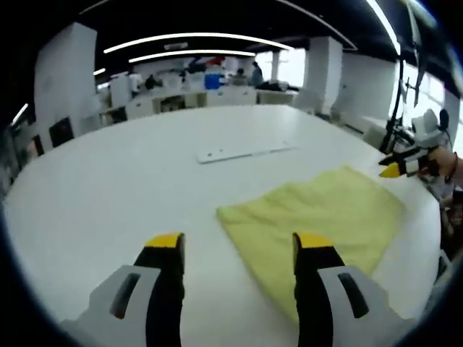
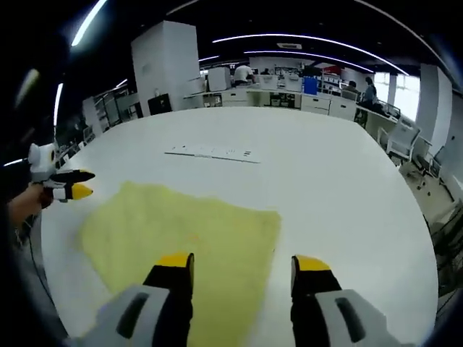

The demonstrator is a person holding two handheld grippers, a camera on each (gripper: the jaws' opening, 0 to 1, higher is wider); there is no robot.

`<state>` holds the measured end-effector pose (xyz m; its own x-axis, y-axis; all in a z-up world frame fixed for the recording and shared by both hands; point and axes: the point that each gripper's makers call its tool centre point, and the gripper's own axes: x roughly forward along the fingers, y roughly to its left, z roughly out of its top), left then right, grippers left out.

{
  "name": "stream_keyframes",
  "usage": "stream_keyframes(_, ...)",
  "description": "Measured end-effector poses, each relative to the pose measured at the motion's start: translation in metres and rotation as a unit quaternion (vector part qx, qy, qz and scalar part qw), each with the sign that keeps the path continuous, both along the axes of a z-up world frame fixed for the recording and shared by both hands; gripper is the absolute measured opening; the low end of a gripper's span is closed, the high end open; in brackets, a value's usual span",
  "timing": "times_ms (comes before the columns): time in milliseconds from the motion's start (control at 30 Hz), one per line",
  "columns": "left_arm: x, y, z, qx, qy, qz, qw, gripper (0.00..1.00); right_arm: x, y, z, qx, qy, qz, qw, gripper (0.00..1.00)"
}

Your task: Fold the garment on the visible template until the final outline fits inside the template.

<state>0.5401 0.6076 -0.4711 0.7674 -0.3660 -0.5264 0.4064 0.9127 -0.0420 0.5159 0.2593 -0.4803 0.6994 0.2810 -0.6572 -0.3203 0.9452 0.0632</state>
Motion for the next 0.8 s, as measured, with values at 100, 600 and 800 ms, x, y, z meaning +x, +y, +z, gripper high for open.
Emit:
stream_keyframes(100, -0.009, 0.0, 0.0, -0.006, 0.001, -0.009, 0.9999, 0.56, -0.012, 0.001, 0.0, 0.004, 0.005, 0.011, 0.9999, 0.52)
stream_keyframes(600, -0.062, -0.01, -0.009, -0.001, 0.023, -0.065, 0.9976, 0.53, -0.06, 0.002, -0.008, 0.017, 0.027, 0.025, 0.9992, 0.49)
stream_keyframes(800, -0.076, -0.011, -0.015, -0.007, 0.026, -0.065, 0.9975, 0.49, -0.076, 0.004, -0.015, 0.026, 0.039, 0.028, 0.9985, 0.45)
